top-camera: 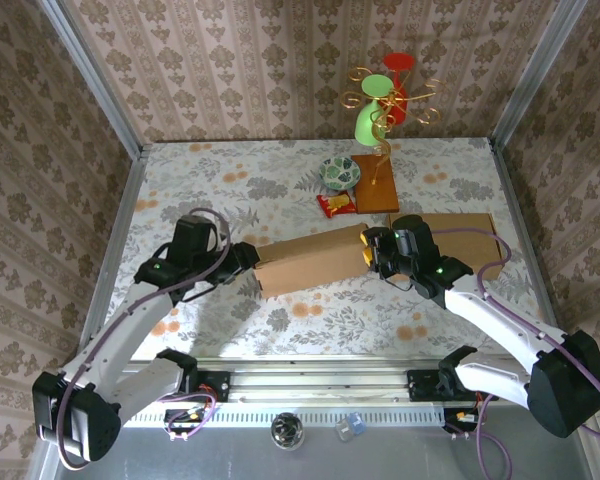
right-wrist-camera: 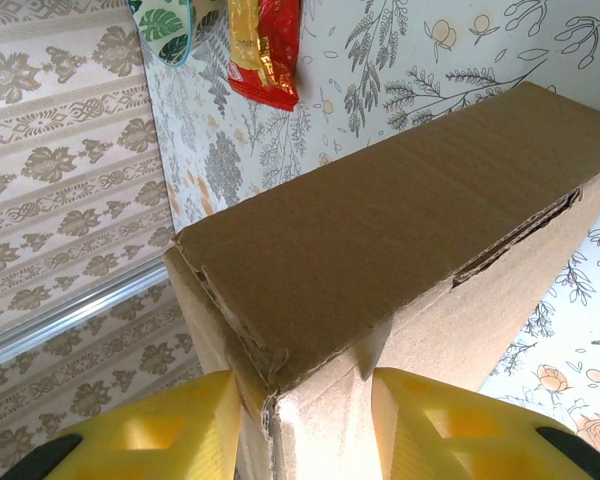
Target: Fold the paper box
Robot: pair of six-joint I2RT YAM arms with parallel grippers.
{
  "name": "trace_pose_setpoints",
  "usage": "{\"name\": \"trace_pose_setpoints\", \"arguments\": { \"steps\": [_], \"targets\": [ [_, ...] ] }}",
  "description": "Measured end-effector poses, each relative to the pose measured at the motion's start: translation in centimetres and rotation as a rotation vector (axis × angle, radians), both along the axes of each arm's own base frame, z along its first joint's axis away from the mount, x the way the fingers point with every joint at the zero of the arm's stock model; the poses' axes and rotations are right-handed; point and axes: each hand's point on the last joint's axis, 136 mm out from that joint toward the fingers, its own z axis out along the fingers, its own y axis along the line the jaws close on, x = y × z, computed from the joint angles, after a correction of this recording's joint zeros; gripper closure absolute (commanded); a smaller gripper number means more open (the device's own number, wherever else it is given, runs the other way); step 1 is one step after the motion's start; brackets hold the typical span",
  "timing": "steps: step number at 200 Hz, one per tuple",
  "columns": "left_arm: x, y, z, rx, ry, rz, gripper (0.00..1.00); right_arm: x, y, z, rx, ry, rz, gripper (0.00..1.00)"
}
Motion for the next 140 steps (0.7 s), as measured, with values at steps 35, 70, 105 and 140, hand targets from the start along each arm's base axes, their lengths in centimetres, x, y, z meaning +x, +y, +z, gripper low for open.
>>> {"name": "trace_pose_setpoints", "arguments": {
  "steps": [35,70,105,140],
  "targets": [
    [-0.24,-0.35,-0.15,-0.006,-0.015,-0.029,0.71,-0.07,0.03,-0.01,0.003,0.003,0.004,0.63],
    [-0.28,-0.32,-0.24,0.002,-0.042,-0.047,0.75,-0.18,0.04,-0.02,0.003,0.009,0.007,0.62],
    [-0.29,-0.34,-0.16,0.030,-0.081,-0.070,0.77,-0.33,0.05,0.03,0.006,0.021,0.014,0.63],
    [-0.67,-0.61,0.08,0.114,-0.186,-0.115,0.77,-0.46,0.05,0.23,-0.004,0.017,0.058,0.62]
  ]
}}
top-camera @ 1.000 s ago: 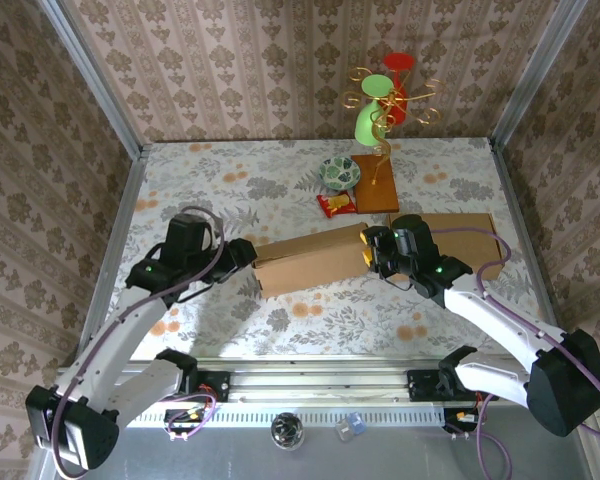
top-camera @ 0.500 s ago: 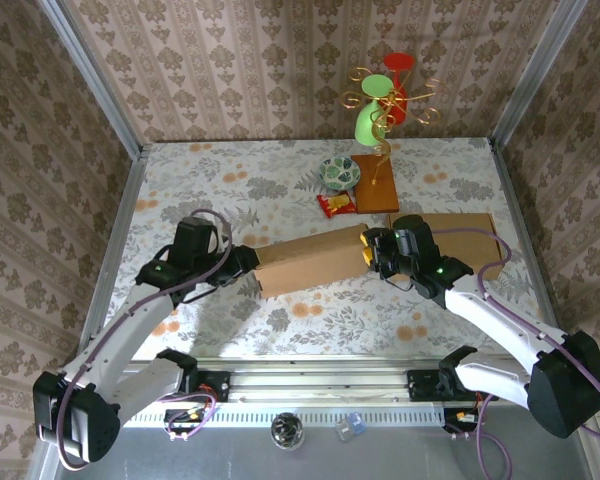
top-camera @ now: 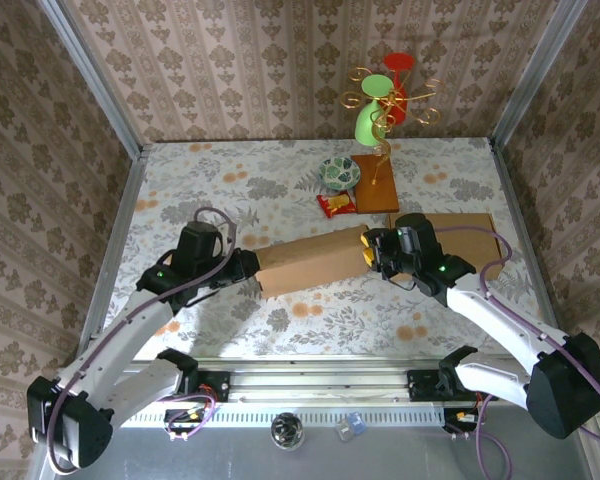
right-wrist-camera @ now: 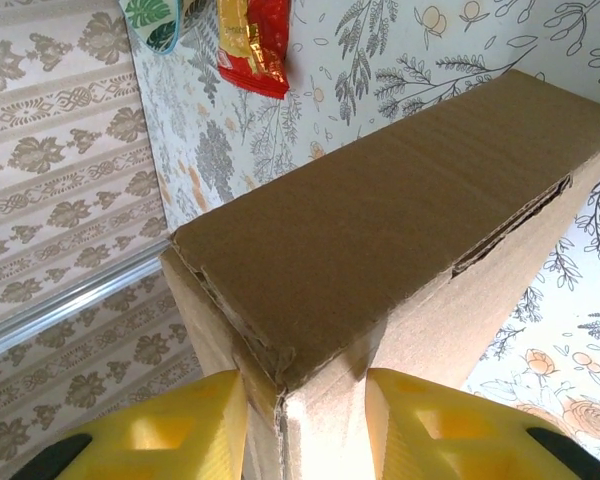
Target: Fold the paper box
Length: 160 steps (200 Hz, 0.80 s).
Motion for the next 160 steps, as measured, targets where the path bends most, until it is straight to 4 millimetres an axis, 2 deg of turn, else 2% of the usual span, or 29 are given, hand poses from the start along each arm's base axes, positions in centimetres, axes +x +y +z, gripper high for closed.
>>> {"name": "trace_pose_setpoints", "arguments": {
  "steps": [26,59,81,109,133,149,160],
  "targets": [
    [-0.6,-0.1,0.0,0.037,-0.094,-0.023,0.78,-0.9,0.2,0.2,-0.036,0.008,0.088,0.61],
    [-1.0,-0.7,-0.1,0.036,-0.182,-0.040,0.78,-3.8,0.9,0.2,-0.039,0.040,0.222,0.53],
    [-1.2,-1.2,0.0,0.042,-0.210,-0.054,0.78,-5.3,0.9,0.7,-0.043,0.038,0.284,0.42],
    [-1.4,-1.6,-0.1,0.052,-0.231,-0.063,0.79,-6.0,0.3,2.2,-0.040,0.007,0.299,0.22],
    [-1.3,-1.7,-0.1,0.059,-0.245,-0.058,0.79,-6.2,-0.5,3.3,-0.003,-0.002,0.258,0.17],
    [-1.3,-1.7,-0.1,0.067,-0.251,-0.054,0.79,-6.8,-0.7,2.7,0.036,0.021,0.231,0.16],
    [-1.3,-1.7,-0.1,0.072,-0.255,-0.053,0.79,-7.6,-1.0,1.2,0.061,0.068,0.209,0.16]
  ]
}}
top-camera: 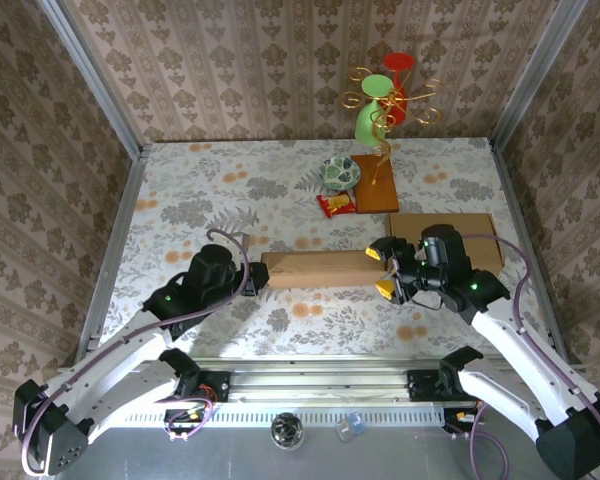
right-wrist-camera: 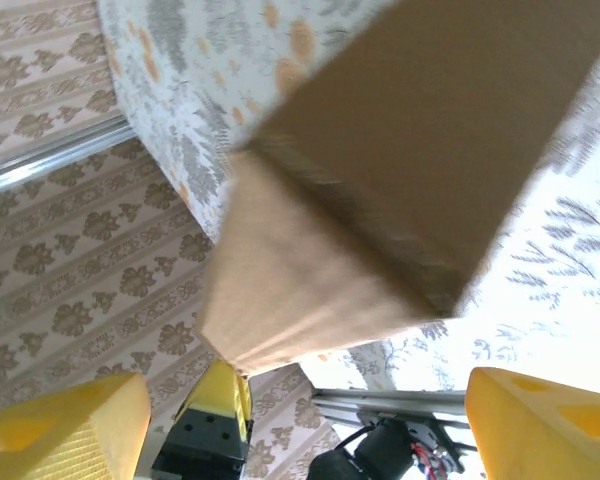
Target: Fold the paper box
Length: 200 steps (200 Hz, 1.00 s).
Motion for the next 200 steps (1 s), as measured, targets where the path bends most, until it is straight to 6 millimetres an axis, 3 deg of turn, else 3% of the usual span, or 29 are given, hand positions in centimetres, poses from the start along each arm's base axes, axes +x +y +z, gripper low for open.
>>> {"name": "trace_pose_setpoints", "arguments": {
  "steps": [21,47,70,106,131,176,200],
  "targets": [
    [-0.3,-0.1,-0.1,0.005,-0.016,0.003,0.79,-1.3,-0.5,-3.1,0.009,0.093,-0.034,0.16],
    [-1.4,0.0,-0.5,0.011,-0.031,0.009,0.80,-1.5,-0.7,-2.5,0.042,0.078,-0.052,0.17],
    [-2.1,0.7,-2.2,0.050,-0.005,0.031,0.80,-1.8,-0.8,-2.7,0.050,0.078,-0.059,0.22],
    [-2.3,2.3,-5.3,0.108,0.049,0.093,0.80,-2.4,-1.0,-4.8,0.037,0.109,-0.059,0.23],
    [-2.1,2.7,-6.0,0.124,0.058,0.120,0.80,-2.8,-1.3,-6.5,0.020,0.149,-0.062,0.24],
    [-1.9,2.5,-6.4,0.137,0.065,0.124,0.77,-2.8,-1.8,-7.1,-0.032,0.147,-0.037,0.24],
    [-1.7,2.7,-6.7,0.149,0.073,0.130,0.71,-2.1,-2.3,-5.2,-0.112,0.102,0.010,0.23]
  ]
}}
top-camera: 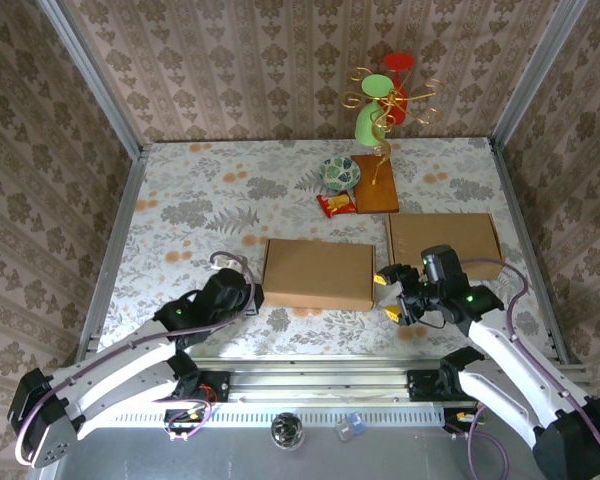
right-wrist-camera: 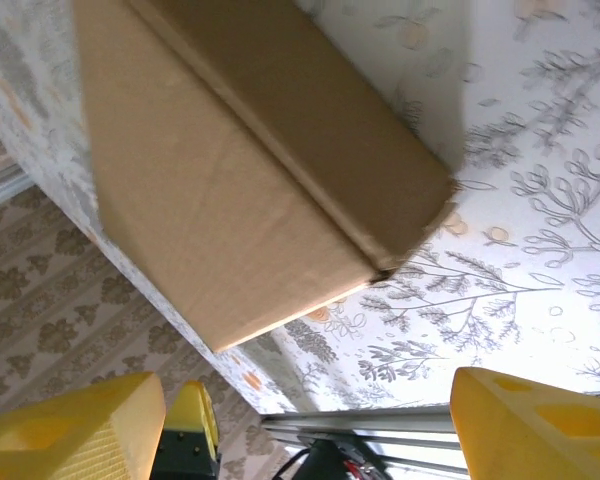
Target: Fold the paper box
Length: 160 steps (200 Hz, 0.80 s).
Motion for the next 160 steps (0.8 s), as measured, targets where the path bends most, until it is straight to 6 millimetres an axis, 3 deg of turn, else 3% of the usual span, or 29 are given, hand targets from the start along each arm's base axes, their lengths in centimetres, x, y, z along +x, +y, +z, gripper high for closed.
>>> {"name": "trace_pose_setpoints", "arguments": {
  "steps": [10,14,16,36,38,41,42,45,75,98,111,126,160],
  "targets": [
    [0.4,0.1,0.3,0.002,-0.001,0.010,0.68,0.7,-0.2,1.6,-0.042,-0.042,0.029,0.21],
    [0.6,0.2,0.6,0.002,-0.003,0.016,0.67,1.0,-0.4,2.4,-0.060,-0.064,0.042,0.04],
    [0.8,0.2,0.7,-0.001,-0.004,0.019,0.66,1.2,-0.4,2.9,-0.069,-0.079,0.050,0.01],
    [2.7,0.7,3.2,-0.039,-0.020,0.067,0.55,3.0,-1.6,6.9,-0.180,-0.214,0.097,0.00],
    [3.0,0.9,3.5,-0.046,-0.022,0.078,0.46,3.1,-1.8,7.4,-0.192,-0.227,0.099,0.00],
    [3.4,1.2,3.9,-0.049,-0.029,0.089,0.14,3.4,-2.1,8.0,-0.219,-0.252,0.102,0.00],
    [3.6,1.3,4.1,-0.056,-0.029,0.097,0.07,3.4,-2.2,8.2,-0.224,-0.258,0.104,0.00],
    [4.0,1.5,4.6,-0.070,-0.030,0.110,0.01,3.7,-2.6,8.9,-0.249,-0.284,0.104,0.00],
    [8.6,6.3,8.3,-0.183,-0.042,0.270,0.00,4.5,-7.3,13.7,-0.564,-0.475,0.090,0.00],
    [10.8,9.9,9.1,-0.228,-0.038,0.355,0.00,3.7,-12.1,15.2,-0.842,-0.568,-0.001,0.00],
    [11.4,11.4,8.9,-0.227,-0.031,0.381,0.00,3.3,-14.6,14.8,-0.997,-0.605,-0.053,0.00],
    [11.8,12.5,8.3,-0.205,-0.026,0.395,0.00,3.4,-16.7,12.5,-1.153,-0.626,-0.084,0.00],
    [12.4,14.4,7.4,-0.103,-0.045,0.451,0.00,5.4,-18.1,2.3,-1.348,-0.546,0.044,0.00]
  ]
}}
